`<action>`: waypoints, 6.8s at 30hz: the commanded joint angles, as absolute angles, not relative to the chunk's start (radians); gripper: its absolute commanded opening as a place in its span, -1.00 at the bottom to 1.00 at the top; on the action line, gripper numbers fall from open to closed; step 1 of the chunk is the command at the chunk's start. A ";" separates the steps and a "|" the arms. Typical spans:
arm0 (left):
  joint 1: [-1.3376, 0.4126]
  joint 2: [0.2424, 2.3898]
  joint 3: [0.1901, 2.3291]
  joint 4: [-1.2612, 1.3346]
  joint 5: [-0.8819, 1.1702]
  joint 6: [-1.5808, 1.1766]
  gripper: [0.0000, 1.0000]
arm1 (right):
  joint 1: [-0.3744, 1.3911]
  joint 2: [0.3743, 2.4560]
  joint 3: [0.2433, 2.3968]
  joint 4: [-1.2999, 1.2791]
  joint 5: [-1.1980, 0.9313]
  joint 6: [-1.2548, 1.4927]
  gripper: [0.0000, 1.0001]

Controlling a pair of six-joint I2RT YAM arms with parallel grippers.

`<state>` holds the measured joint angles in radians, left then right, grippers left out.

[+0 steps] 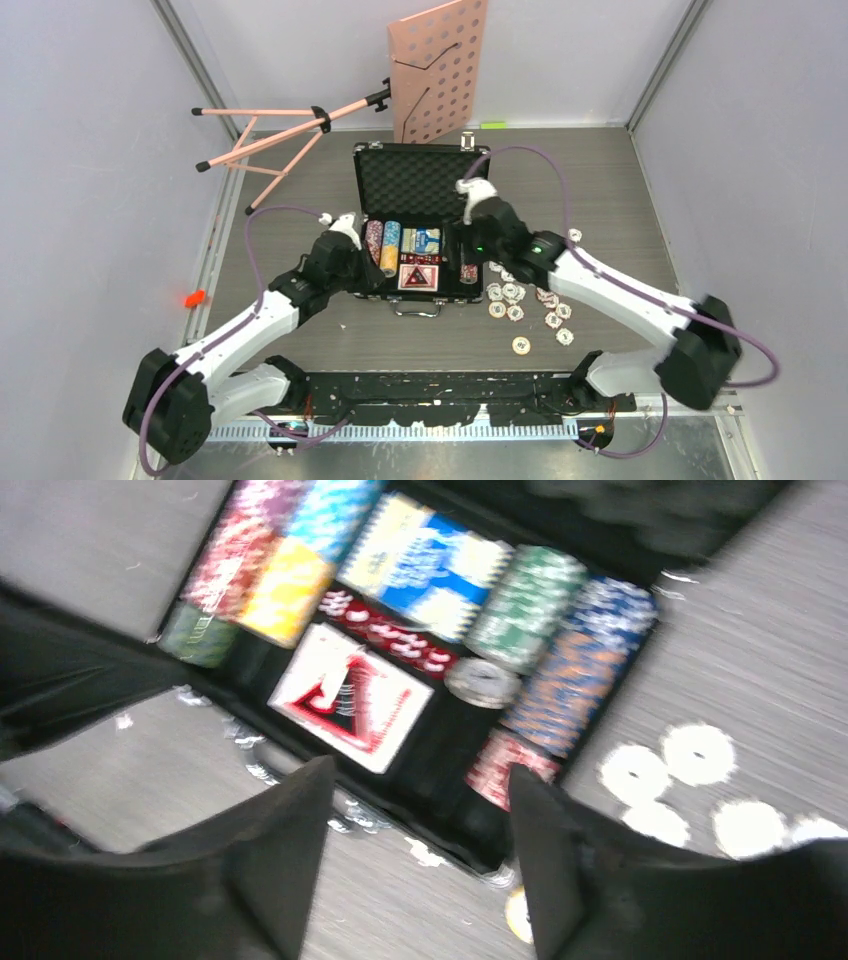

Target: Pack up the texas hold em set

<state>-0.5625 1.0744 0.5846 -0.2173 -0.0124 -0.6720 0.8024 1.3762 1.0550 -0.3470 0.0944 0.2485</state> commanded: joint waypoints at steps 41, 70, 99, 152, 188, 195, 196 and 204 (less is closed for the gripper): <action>-0.950 1.010 0.624 -0.173 -0.225 -0.447 0.14 | 0.800 1.131 0.527 -0.766 0.185 1.174 0.35; -0.950 0.795 0.364 -0.009 -0.426 -0.330 0.13 | 0.778 1.385 0.864 -0.831 0.286 1.069 -0.36; -0.950 0.720 0.330 0.006 -0.426 -0.331 0.12 | 0.669 1.587 0.866 -0.713 0.218 0.972 0.13; -0.950 0.760 0.347 0.019 -0.386 -0.324 0.17 | 0.669 1.341 0.814 -0.803 0.094 0.949 -0.31; -0.950 0.692 0.316 0.032 -0.371 -0.317 0.23 | 0.685 1.520 0.863 -0.718 0.152 0.942 0.29; -0.950 0.698 0.316 0.035 -0.367 -0.317 0.23 | 0.697 1.521 0.872 -0.721 0.152 0.940 0.28; -0.950 0.699 0.316 0.035 -0.367 -0.318 0.23 | 0.699 1.511 0.874 -0.723 0.152 0.940 0.28; -0.950 0.709 0.320 0.038 -0.364 -0.318 0.23 | 0.705 1.453 0.896 -0.742 0.148 0.934 0.33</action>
